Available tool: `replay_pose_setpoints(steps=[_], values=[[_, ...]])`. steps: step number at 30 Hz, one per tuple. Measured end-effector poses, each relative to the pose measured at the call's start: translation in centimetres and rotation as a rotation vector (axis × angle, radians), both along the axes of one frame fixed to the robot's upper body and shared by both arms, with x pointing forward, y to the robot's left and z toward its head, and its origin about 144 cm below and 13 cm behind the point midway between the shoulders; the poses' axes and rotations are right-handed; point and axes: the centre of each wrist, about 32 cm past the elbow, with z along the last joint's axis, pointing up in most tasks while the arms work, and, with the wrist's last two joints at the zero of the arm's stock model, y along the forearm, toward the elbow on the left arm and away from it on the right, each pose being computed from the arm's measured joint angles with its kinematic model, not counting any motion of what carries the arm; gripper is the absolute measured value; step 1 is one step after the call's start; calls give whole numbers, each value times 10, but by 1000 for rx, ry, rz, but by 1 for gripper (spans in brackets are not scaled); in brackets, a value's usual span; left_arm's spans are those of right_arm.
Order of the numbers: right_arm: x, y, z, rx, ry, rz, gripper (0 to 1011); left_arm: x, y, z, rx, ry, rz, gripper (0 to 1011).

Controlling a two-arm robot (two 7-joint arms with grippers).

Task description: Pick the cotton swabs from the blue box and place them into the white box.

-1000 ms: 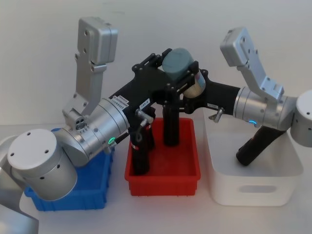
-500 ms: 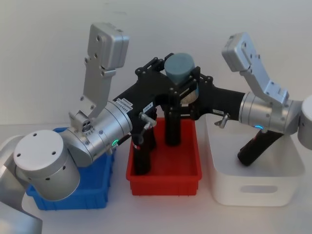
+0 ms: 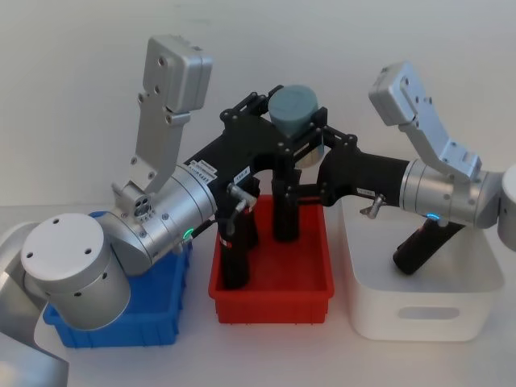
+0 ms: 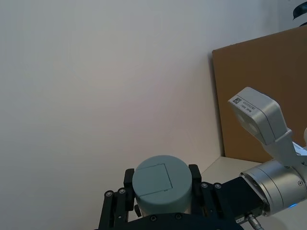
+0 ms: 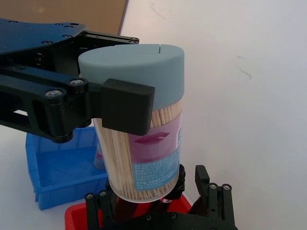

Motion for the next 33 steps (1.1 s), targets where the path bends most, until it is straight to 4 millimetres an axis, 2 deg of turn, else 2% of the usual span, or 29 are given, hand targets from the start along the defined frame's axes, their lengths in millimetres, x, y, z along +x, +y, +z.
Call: replay_pose_setpoints(steps=[33], values=[[-11,-18,5,34,36,4,1002,8,0,-16,34,28,52,689]])
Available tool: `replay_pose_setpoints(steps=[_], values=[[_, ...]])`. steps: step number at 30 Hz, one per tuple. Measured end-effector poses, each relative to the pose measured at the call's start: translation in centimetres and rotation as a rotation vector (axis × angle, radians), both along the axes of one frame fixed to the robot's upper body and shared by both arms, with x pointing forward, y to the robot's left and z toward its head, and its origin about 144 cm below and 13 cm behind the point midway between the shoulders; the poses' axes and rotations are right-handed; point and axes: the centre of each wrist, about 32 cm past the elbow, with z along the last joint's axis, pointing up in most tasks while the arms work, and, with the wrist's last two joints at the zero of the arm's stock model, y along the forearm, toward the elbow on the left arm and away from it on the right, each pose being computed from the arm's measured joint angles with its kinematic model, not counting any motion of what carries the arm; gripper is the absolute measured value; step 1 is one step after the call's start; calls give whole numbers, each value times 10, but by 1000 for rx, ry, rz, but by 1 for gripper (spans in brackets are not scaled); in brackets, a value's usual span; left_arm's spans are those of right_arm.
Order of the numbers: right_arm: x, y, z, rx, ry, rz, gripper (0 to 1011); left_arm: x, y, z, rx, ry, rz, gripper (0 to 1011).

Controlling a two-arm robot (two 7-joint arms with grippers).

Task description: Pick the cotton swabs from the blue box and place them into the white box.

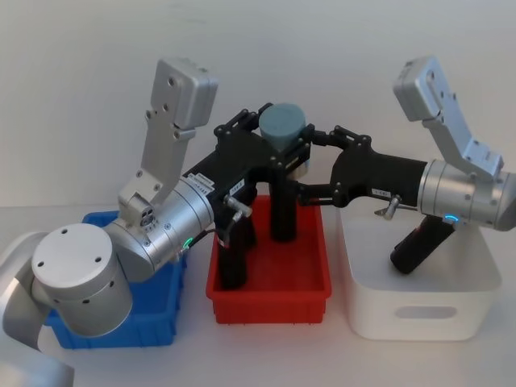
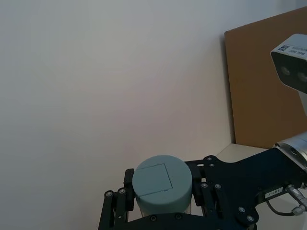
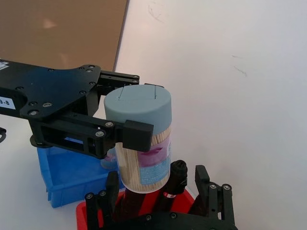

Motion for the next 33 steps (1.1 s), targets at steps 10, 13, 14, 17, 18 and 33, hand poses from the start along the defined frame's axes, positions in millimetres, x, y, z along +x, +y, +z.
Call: replay_pose_setpoints(steps=[10,13,14,17,18,33], values=[[-1,1,3,12,2,10,1002,1,-1,-2,8,3,0,689],[-1,1,3,13,4,12,1002,1,-1,-3,9,4,-1,689],[-1,2,4,13,4,12,1002,1,-1,-3,9,5,-1,689],[-1,2,4,15,6,14,1002,1,-2,-3,10,6,-1,689],[-1,2,4,15,6,14,1002,1,-2,-3,10,6,-1,689],[-1,3,6,17,9,18,796,1,-2,-5,13,9,-2,689]])
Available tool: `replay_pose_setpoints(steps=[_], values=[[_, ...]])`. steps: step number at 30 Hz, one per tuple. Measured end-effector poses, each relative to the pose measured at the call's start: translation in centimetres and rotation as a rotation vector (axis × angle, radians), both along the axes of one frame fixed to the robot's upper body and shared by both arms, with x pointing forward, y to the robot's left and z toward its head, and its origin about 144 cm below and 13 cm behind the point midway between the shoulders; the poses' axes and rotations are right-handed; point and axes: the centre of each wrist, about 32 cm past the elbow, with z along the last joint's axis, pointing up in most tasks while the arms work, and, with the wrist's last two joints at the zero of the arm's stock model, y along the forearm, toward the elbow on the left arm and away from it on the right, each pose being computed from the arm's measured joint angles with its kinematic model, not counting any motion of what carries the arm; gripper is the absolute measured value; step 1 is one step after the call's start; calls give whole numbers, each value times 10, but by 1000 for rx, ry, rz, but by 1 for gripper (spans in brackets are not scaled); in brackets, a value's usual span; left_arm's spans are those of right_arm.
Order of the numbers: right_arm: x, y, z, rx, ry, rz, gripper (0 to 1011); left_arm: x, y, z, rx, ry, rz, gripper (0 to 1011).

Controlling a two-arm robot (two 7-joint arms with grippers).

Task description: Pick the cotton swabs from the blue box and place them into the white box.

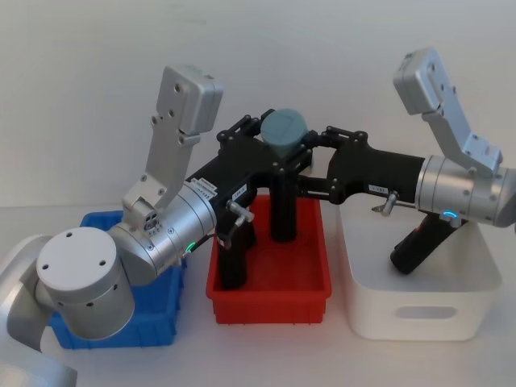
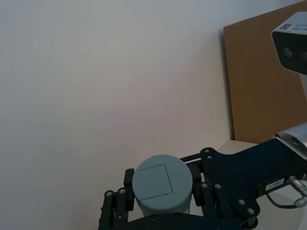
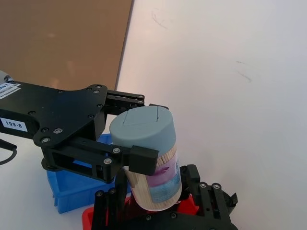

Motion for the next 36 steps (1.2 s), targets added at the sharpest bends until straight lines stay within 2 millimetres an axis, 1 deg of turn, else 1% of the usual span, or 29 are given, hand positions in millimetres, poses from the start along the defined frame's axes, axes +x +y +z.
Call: replay_pose_setpoints(steps=[1,3,4,5,21,23,24,25,27,28,29,30,31,32,34,36], values=[[0,0,0,0,0,0,761,0,0,0,0,0,0,689],[0,0,0,0,1,1,743,0,0,0,0,0,0,689],[0,0,0,0,1,1,687,0,0,0,0,0,0,689],[0,0,0,0,1,1,670,0,0,0,0,0,0,689],[0,0,1,1,1,2,654,0,0,0,0,0,0,689],[0,0,1,1,0,0,656,0,0,0,0,1,-1,708],[0,0,1,1,0,0,654,0,0,0,0,1,-1,734],[0,0,1,1,0,0,654,0,0,0,0,1,-1,784],[0,0,1,1,0,0,654,0,0,0,0,1,-1,818],[0,0,1,1,0,0,654,0,0,0,0,1,-1,854],[0,0,1,1,0,0,654,0,0,0,0,1,-1,854],[0,0,1,1,0,0,654,0,0,0,0,1,-1,905],[0,0,1,1,0,0,654,0,0,0,0,1,-1,921],[0,0,1,1,0,-1,654,0,0,0,0,1,-1,966],[0,0,0,1,0,-6,654,0,0,0,0,1,-1,1003],[-1,-1,0,0,-1,-11,654,0,0,0,0,1,-1,1004]])
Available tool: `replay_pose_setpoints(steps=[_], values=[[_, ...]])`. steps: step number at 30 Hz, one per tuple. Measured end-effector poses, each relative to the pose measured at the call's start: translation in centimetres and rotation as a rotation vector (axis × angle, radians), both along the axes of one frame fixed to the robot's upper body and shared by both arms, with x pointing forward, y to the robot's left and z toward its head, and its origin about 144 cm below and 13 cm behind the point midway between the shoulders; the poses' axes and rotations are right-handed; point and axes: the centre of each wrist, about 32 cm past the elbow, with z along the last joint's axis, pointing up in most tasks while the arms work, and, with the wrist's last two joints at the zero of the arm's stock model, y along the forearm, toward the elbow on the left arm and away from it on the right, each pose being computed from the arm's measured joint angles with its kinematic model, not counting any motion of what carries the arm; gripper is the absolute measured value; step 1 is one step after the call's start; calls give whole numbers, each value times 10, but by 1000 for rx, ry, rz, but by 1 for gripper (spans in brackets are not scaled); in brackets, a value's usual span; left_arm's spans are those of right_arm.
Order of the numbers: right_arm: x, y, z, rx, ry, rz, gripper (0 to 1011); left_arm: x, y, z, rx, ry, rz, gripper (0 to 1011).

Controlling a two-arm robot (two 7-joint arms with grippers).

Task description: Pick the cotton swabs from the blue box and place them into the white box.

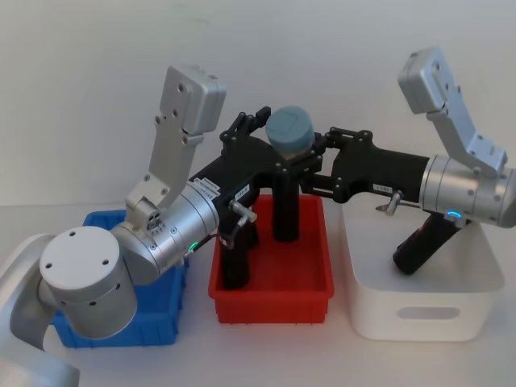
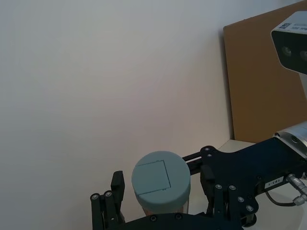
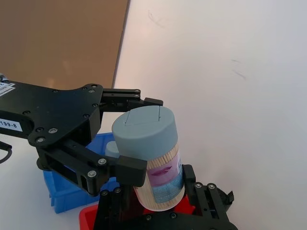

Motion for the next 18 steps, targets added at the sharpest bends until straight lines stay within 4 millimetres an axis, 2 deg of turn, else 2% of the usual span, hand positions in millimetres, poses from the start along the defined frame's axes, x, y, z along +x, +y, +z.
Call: replay_pose_setpoints(steps=[18], values=[[-22,-15,-8,-20,-4,-185,654,0,0,0,0,-1,1,1004]])
